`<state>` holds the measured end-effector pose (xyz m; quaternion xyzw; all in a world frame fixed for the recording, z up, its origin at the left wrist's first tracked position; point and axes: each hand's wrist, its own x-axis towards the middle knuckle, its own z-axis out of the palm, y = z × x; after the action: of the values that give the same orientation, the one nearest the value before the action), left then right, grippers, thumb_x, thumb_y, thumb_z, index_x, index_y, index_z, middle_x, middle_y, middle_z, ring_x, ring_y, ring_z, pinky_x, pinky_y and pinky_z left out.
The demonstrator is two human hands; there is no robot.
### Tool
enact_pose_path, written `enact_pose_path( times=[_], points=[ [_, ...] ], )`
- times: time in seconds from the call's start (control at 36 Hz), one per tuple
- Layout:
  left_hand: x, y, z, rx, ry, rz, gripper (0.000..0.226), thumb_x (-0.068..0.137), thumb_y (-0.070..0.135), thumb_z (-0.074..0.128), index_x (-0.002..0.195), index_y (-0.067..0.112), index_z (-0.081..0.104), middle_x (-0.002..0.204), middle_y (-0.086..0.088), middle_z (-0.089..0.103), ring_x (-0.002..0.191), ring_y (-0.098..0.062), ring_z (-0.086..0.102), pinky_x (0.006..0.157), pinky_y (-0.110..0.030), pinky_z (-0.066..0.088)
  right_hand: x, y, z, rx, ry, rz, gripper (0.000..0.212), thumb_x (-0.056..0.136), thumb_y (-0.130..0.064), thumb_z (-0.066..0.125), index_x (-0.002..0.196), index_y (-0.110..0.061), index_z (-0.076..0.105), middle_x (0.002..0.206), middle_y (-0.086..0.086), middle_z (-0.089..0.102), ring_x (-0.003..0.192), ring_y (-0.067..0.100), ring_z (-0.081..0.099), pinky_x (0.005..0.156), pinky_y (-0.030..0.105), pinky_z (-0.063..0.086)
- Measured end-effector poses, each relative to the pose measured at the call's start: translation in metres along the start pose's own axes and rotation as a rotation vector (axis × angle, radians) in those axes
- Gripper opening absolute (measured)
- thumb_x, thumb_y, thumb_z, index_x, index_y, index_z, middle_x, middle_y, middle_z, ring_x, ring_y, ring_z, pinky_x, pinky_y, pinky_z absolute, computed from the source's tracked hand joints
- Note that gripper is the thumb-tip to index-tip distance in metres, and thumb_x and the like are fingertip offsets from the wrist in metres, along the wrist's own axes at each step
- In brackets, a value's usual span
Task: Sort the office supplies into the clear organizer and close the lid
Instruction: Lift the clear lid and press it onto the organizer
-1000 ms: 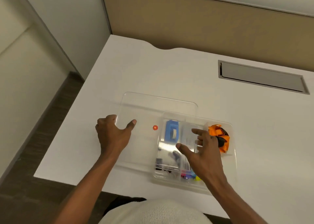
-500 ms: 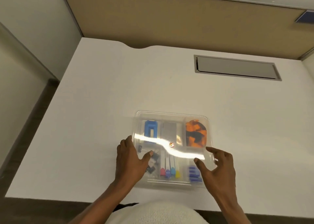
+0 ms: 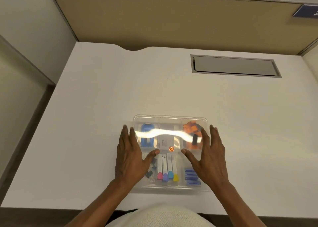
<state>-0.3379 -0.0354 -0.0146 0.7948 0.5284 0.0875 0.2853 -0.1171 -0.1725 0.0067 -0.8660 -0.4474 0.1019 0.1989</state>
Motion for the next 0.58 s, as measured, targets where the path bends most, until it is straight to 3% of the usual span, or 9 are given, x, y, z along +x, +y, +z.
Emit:
enact_pose_path(
  times=[0.11, 0.22, 0.31, 0.44, 0.58],
  points=[
    [0.022, -0.007, 0.003, -0.092, -0.049, 0.171, 0.126, 0.070, 0.103, 0.025, 0.162, 0.024, -0.009, 0.173, 0.002, -0.017, 0.162, -0.019, -0.007, 0.132, -0.045, 0.006, 0.018, 0.012, 0.012, -0.078, -0.043, -0.150, 0.100, 0.089, -0.081, 0.043, 0.163, -0.023, 0.008, 0.173, 0.005, -0.002, 0.159, 0.024, -0.003, 0.126, 0.053, 0.020],
    [0.030, -0.015, 0.011, 0.006, -0.071, 0.280, 0.123, 0.077, 0.098, 0.028, 0.164, 0.019, -0.011, 0.174, -0.006, -0.011, 0.162, -0.026, -0.004, 0.130, -0.056, 0.015, 0.020, 0.024, 0.024, -0.120, -0.077, -0.199, 0.102, 0.091, -0.080, 0.038, 0.163, -0.019, -0.001, 0.172, 0.008, -0.008, 0.159, 0.028, -0.005, 0.125, 0.057, 0.021],
    [0.029, -0.020, 0.015, -0.018, -0.062, 0.303, 0.115, 0.079, 0.095, 0.032, 0.161, 0.032, -0.019, 0.175, -0.007, -0.008, 0.162, -0.030, 0.000, 0.127, -0.061, 0.021, 0.019, 0.031, 0.030, -0.140, -0.077, -0.212, 0.102, 0.092, -0.078, 0.038, 0.163, -0.015, 0.001, 0.172, 0.011, -0.008, 0.159, 0.031, -0.005, 0.124, 0.059, 0.024],
    [0.030, -0.023, 0.021, 0.078, -0.038, 0.293, 0.115, 0.083, 0.091, 0.033, 0.164, 0.020, -0.006, 0.175, -0.006, -0.005, 0.162, -0.031, 0.003, 0.125, -0.062, 0.024, 0.021, 0.031, 0.032, -0.120, -0.054, -0.216, 0.103, 0.090, -0.078, 0.043, 0.163, -0.016, 0.005, 0.172, 0.010, -0.004, 0.159, 0.031, -0.003, 0.124, 0.059, 0.022],
    [0.030, -0.026, 0.027, 0.166, -0.005, 0.286, 0.114, 0.086, 0.079, 0.049, 0.165, 0.013, 0.002, 0.175, -0.006, -0.005, 0.162, -0.030, 0.001, 0.126, -0.059, 0.024, 0.019, 0.032, 0.033, -0.123, -0.029, -0.230, 0.104, 0.089, -0.077, 0.049, 0.163, -0.015, 0.011, 0.172, 0.012, 0.001, 0.159, 0.032, 0.002, 0.124, 0.058, 0.023]
  ],
)
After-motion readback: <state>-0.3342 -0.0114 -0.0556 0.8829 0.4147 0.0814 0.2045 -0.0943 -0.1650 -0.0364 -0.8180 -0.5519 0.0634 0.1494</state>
